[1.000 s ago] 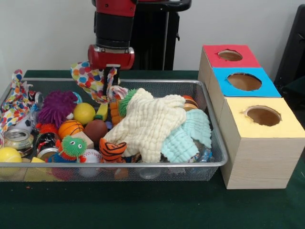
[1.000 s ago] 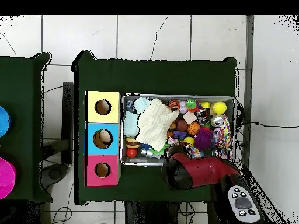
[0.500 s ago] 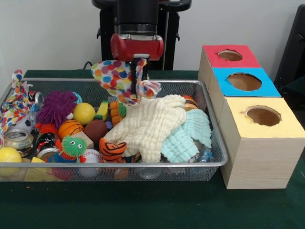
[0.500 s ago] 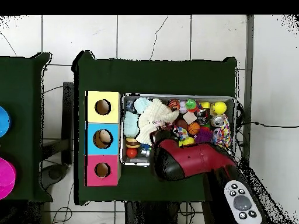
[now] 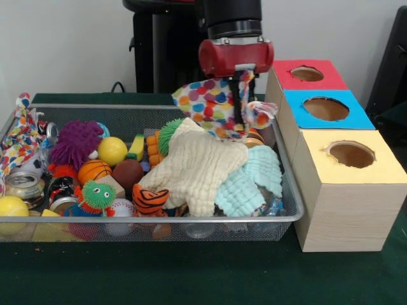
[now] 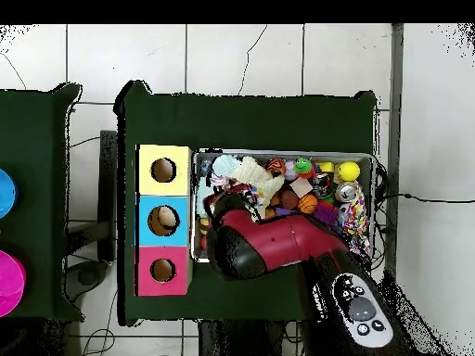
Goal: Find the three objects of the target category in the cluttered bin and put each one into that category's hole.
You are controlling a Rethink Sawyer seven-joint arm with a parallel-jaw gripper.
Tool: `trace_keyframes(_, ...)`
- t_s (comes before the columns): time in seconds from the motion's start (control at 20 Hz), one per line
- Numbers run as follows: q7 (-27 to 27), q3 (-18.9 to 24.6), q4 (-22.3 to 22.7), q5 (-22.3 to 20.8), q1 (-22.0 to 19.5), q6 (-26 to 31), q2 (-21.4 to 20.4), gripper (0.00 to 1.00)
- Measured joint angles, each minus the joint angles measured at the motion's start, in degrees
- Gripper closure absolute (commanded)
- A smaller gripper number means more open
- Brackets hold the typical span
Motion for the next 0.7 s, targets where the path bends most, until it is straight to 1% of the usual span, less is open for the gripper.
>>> trace_keyframes(0.4,0.1,0.0,0.6,4.2,4.4,-8.0,1.7,1.0)
trace_keyframes(0.45,0.2,0.0,0.6,5.5,5.3,-9.7,2.5,1.0)
trace_keyframes(0.7,0.2,0.0,0.8,8.7,7.4,-12.5,3.9,1.0)
